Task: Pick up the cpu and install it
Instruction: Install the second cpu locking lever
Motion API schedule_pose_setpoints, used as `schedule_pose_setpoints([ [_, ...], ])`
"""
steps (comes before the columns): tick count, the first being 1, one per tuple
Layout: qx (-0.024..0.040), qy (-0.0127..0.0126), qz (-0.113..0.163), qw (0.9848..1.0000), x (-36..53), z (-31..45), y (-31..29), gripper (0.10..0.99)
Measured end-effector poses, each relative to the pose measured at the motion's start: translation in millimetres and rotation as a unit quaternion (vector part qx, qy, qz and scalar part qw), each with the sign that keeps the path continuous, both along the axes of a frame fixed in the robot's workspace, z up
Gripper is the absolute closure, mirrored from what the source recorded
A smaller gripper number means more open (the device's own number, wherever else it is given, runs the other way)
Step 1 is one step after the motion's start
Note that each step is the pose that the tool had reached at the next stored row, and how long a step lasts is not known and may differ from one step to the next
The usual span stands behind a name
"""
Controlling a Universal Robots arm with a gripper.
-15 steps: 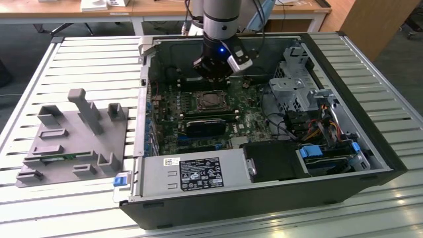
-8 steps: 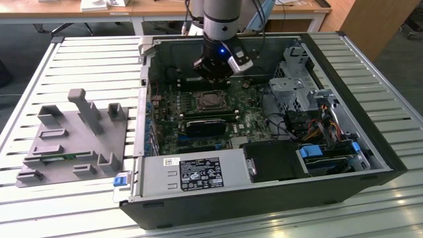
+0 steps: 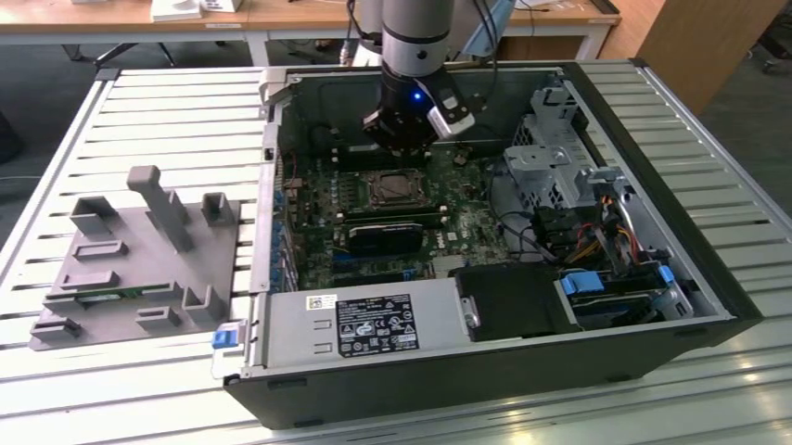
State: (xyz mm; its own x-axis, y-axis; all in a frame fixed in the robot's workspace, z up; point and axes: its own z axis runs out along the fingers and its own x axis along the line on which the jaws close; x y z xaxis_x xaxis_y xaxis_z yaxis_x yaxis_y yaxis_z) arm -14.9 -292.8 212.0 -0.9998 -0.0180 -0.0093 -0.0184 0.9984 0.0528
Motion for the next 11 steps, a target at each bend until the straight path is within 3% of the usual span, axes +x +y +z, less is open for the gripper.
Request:
schedule_pose_setpoints([
  [11, 0.0000, 0.0000, 0.000, 1.0000, 0.9, 0.0, -3.9, 0.980],
])
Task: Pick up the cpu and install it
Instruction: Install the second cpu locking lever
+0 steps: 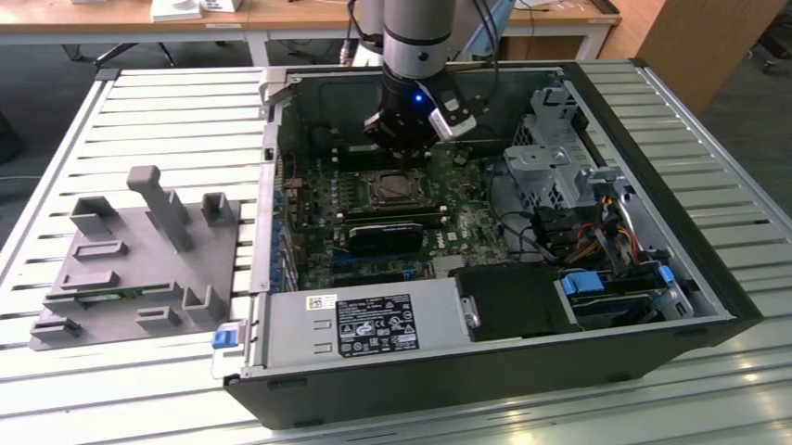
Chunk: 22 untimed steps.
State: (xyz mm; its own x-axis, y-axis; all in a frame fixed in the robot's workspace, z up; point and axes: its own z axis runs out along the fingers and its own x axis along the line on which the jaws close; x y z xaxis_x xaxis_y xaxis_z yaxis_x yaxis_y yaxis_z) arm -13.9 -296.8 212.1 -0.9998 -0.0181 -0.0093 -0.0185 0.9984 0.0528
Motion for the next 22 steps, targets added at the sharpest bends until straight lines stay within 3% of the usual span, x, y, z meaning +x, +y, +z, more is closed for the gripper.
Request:
schedule_pose_setpoints([
  [8, -0.0001, 0.0000, 0.000, 1.0000, 0.0, 0.5, -3.3, 0.980],
  [16, 0.0002, 0.0000, 0.000, 1.0000, 0.1, 15.9, -3.5, 0.980],
  [22, 0.0001, 0.0000, 0.000, 1.0000, 0.1, 16.5, -7.9, 0.980],
])
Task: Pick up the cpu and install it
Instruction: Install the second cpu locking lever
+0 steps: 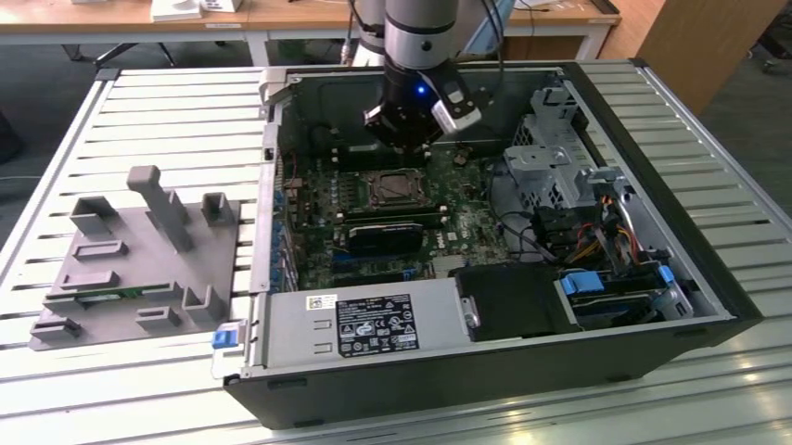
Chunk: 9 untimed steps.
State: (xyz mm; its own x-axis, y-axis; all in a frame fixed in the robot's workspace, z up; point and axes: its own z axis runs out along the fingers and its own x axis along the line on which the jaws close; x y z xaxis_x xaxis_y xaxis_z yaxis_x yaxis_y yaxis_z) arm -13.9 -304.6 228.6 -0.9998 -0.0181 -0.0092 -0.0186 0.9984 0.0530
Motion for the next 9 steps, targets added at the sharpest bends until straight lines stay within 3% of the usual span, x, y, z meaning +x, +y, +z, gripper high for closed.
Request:
schedule_pose_setpoints([
  [9, 0.0000, 0.0000, 0.000, 1.0000, 0.0, 0.0, -12.5, 0.980],
])
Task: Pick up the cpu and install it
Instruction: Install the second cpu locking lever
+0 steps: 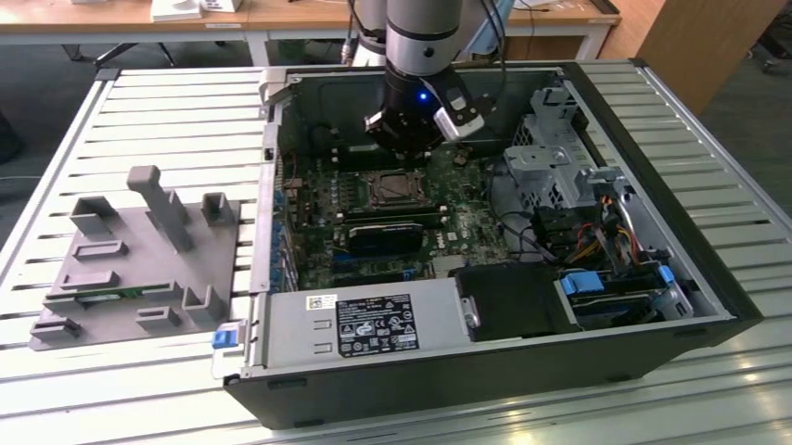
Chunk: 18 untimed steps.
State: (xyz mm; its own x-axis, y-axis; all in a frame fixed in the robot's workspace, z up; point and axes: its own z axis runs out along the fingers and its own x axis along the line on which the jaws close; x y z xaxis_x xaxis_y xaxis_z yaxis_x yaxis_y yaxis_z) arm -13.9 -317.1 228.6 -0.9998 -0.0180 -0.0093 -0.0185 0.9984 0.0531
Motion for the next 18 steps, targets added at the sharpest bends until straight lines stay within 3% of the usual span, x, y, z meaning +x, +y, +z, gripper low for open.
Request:
schedule_pose_setpoints([
  [10, -0.0001, 0.0000, 0.000, 1.0000, -0.1, 0.5, -7.1, 0.980],
  [18, 0.0001, 0.0000, 0.000, 1.0000, 0.1, 11.5, -8.6, 0.980],
])
